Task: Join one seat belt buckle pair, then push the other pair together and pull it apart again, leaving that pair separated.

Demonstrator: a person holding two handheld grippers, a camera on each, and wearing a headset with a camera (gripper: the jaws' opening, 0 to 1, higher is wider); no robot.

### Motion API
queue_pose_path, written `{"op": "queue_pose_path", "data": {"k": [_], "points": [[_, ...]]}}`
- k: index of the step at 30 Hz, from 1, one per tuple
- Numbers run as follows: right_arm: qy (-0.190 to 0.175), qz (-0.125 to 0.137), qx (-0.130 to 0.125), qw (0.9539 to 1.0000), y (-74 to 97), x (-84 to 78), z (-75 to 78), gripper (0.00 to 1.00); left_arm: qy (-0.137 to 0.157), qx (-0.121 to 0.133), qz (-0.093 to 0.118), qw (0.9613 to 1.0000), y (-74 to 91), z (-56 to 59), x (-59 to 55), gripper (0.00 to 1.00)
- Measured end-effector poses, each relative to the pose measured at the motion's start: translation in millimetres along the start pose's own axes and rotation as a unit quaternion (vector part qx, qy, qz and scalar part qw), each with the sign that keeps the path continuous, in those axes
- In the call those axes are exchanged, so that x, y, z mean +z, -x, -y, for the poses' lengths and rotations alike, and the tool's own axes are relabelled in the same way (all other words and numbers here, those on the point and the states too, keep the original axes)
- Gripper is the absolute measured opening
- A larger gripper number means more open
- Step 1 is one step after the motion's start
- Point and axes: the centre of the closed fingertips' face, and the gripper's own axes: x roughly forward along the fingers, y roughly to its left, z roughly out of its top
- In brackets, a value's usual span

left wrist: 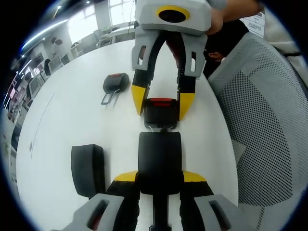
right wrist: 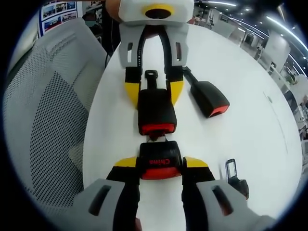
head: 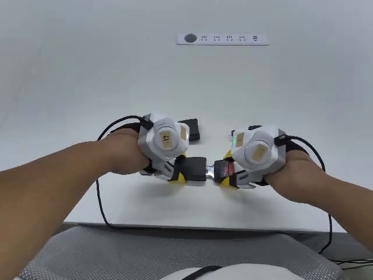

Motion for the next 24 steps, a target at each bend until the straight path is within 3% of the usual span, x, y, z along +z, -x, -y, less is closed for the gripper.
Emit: {"op": "queue_pose_path", "data": {"k": [9, 11, 12, 16, 21, 24], "points": [[-0.005, 0.006, 0.000, 1.0000, -1.0, 3.2, 0.1, 0.31, -0.003, 0.000, -0.004, 1.0000, 0.0, 2.1, 2.3, 0.32], [-0.001, -0.016, -0.017, 0.9997, 1.8, -1.8, 4.9, 0.31, -0.003, 0.001, -0.006, 1.0000, 0.2, 2.4, 2.3, 0.32], [-0.006, -0.004, -0.008, 0.9999, -0.5, 1.2, 0.0, 0.31, -0.003, 0.001, -0.006, 1.0000, 0.6, 1.3, 1.4, 0.32], [-0.010, -0.004, -0.008, 0.9999, -2.1, 1.5, -1.7, 0.31, -0.002, 0.001, -0.005, 1.0000, -0.6, 0.9, 0.4, 0.32], [0.012, 0.001, 0.002, 0.9999, -2.6, 2.1, -0.9, 0.31, 0.016, 0.003, 0.012, 0.9998, 0.3, -0.7, -3.9, 0.31], [0.007, 0.002, 0.004, 1.0000, -4.1, 4.1, -1.5, 0.31, 0.015, 0.008, 0.006, 0.9998, -1.3, 0.9, -1.6, 0.31]]}}
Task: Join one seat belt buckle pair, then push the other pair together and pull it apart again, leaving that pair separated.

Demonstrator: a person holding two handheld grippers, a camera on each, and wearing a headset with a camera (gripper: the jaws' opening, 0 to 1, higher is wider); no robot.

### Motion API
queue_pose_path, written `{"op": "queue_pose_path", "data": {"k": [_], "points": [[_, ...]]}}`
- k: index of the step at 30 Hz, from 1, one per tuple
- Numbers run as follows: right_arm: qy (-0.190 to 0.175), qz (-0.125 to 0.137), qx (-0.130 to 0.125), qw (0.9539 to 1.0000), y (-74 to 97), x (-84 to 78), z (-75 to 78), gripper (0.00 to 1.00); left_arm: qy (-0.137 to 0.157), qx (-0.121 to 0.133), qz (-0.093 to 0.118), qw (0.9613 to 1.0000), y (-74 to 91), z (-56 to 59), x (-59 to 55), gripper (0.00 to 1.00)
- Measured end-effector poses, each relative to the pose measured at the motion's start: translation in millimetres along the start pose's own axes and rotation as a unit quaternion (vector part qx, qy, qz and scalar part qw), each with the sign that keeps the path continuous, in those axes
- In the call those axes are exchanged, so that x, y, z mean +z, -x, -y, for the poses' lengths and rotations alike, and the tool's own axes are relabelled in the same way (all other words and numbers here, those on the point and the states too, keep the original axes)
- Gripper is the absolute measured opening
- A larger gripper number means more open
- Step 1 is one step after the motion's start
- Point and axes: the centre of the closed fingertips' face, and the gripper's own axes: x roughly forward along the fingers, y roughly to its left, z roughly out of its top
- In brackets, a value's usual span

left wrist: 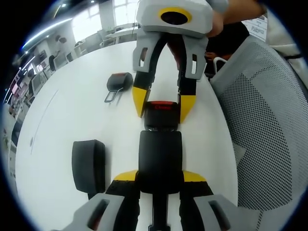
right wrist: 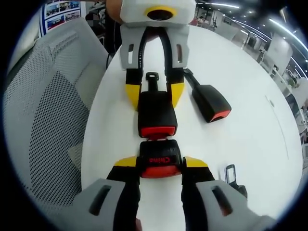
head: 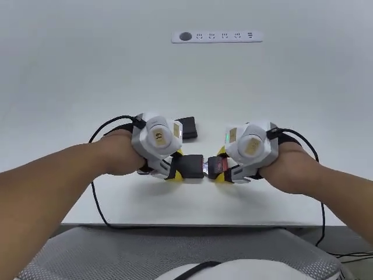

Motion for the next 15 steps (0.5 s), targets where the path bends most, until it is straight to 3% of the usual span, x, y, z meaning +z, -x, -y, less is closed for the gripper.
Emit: {"op": "queue_pose_path", "data": {"k": [4, 15], "points": [[-0.004, 0.001, 0.000, 1.0000, -0.8, -0.6, -0.7, 0.31, -0.005, 0.007, -0.012, 0.9999, 0.9, -1.2, -0.9, 0.31], [-0.003, -0.007, 0.006, 1.0000, 0.0, 0.8, 0.7, 0.31, 0.002, 0.001, -0.006, 1.0000, 2.6, -0.1, 0.4, 0.31]]}}
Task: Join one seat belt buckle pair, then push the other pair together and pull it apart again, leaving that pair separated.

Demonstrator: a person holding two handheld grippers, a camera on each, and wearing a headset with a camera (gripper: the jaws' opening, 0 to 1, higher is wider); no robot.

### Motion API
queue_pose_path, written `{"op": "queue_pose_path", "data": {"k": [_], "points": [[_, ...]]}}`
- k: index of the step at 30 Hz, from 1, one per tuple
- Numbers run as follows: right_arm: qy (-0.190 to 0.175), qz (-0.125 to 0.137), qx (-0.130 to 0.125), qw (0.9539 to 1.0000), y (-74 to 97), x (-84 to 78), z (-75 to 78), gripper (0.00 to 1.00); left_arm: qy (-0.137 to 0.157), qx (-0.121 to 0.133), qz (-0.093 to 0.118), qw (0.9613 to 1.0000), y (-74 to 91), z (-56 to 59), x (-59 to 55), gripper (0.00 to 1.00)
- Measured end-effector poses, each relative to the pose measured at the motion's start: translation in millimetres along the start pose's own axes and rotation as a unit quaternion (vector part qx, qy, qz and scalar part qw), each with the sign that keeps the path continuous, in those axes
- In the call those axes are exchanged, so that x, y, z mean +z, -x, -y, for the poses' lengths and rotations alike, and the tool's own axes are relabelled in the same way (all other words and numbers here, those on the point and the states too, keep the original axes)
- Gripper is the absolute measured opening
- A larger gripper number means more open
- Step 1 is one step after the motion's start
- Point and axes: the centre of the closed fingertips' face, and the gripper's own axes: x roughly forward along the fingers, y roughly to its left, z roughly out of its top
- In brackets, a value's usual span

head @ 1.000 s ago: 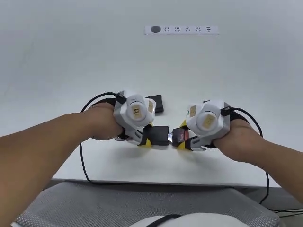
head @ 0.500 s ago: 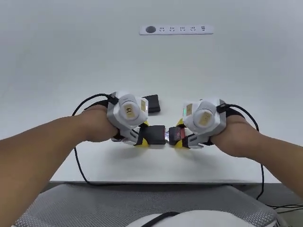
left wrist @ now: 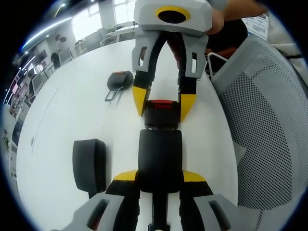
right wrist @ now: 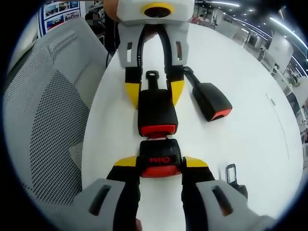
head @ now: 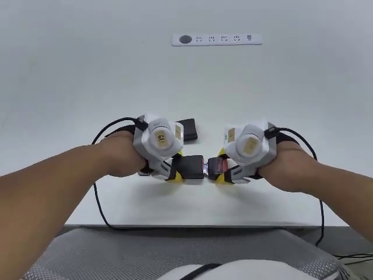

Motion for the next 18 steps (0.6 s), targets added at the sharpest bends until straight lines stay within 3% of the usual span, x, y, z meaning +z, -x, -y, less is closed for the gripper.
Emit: {"op": "queue_pose_path", "data": {"k": [10, 18], "points": [[0.006, -0.013, 0.005, 0.9999, 2.2, -0.6, -0.2, 0.32, -0.005, -0.006, -0.003, 1.0000, 0.2, -0.8, 0.0, 0.31], [-0.008, -0.007, 0.002, 0.9999, 3.5, -1.2, 1.2, 0.33, 0.005, -0.006, -0.004, 1.0000, -0.2, -2.4, -0.3, 0.32]]}}
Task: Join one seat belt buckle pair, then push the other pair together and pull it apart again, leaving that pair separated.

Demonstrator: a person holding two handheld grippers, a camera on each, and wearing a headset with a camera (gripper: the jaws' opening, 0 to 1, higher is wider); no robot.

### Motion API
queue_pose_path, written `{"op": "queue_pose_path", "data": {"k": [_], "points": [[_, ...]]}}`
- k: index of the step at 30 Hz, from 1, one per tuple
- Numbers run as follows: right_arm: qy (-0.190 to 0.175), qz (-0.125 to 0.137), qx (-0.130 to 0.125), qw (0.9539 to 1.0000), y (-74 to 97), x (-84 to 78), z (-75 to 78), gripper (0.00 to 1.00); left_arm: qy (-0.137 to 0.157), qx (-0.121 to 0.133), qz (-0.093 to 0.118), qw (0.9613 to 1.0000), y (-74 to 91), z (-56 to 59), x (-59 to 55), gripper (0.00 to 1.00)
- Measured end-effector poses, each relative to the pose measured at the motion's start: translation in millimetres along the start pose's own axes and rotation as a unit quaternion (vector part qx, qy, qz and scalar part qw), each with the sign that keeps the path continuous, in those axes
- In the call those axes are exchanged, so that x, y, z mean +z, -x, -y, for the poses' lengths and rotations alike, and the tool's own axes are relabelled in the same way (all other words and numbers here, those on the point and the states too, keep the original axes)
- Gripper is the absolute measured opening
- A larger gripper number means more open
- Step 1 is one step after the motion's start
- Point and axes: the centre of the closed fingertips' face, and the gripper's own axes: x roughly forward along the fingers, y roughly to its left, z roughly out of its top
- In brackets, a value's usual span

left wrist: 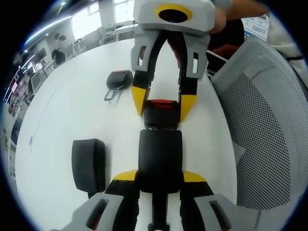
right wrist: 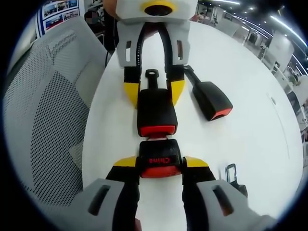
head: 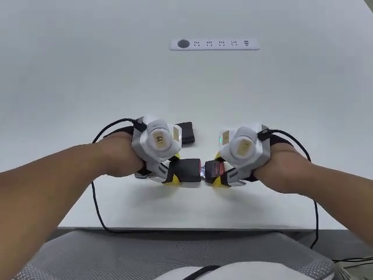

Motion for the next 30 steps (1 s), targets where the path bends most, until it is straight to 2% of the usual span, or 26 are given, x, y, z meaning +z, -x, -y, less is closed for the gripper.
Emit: {"op": "queue_pose_path", "data": {"k": [6, 10, 14, 15, 17, 20, 23, 25, 26, 30], "points": [[-0.004, 0.007, -0.004, 1.0000, -0.6, 0.6, 2.2, 0.34, 0.007, 0.005, -0.002, 1.0000, 1.2, 1.7, 1.7, 0.33], [-0.018, 0.010, -0.005, 0.9998, -0.9, 1.6, 1.0, 0.35, 0.030, -0.004, 0.010, 0.9995, 1.9, -2.3, -1.0, 0.34], [-0.018, 0.008, -0.005, 0.9998, 0.6, 2.2, -1.0, 0.38, 0.025, 0.001, 0.000, 0.9997, 0.9, -0.9, -2.0, 0.34], [-0.008, 0.002, -0.007, 0.9999, 1.5, 1.6, -2.1, 0.37, 0.023, 0.005, -0.001, 0.9997, 1.4, -1.0, -2.5, 0.34], [-0.010, 0.007, -0.007, 0.9999, 6.2, 5.6, -5.1, 0.36, 0.008, 0.013, 0.001, 0.9999, 4.6, -0.5, -1.2, 0.34], [-0.013, 0.022, -0.008, 0.9996, 14.1, 12.4, -6.1, 0.36, 0.015, 0.024, 0.017, 0.9995, 16.2, -4.1, 1.4, 0.34], [-0.017, 0.032, -0.009, 0.9993, 18.8, 15.7, -2.8, 0.36, 0.012, 0.030, 0.016, 0.9994, 26.5, -3.4, 2.3, 0.35], [-0.015, 0.035, -0.010, 0.9992, 22.9, 14.6, 1.0, 0.35, 0.009, 0.033, 0.015, 0.9993, 28.6, -7.2, -0.1, 0.36], [-0.017, 0.037, -0.015, 0.9990, 25.9, 13.9, 5.4, 0.35, 0.010, 0.037, 0.018, 0.9991, 32.9, -8.5, 4.0, 0.37], [-0.021, 0.038, -0.027, 0.9987, 36.9, 9.7, 18.0, 0.35, 0.025, 0.061, 0.038, 0.9971, 43.5, -25.7, 16.8, 0.37]]}}
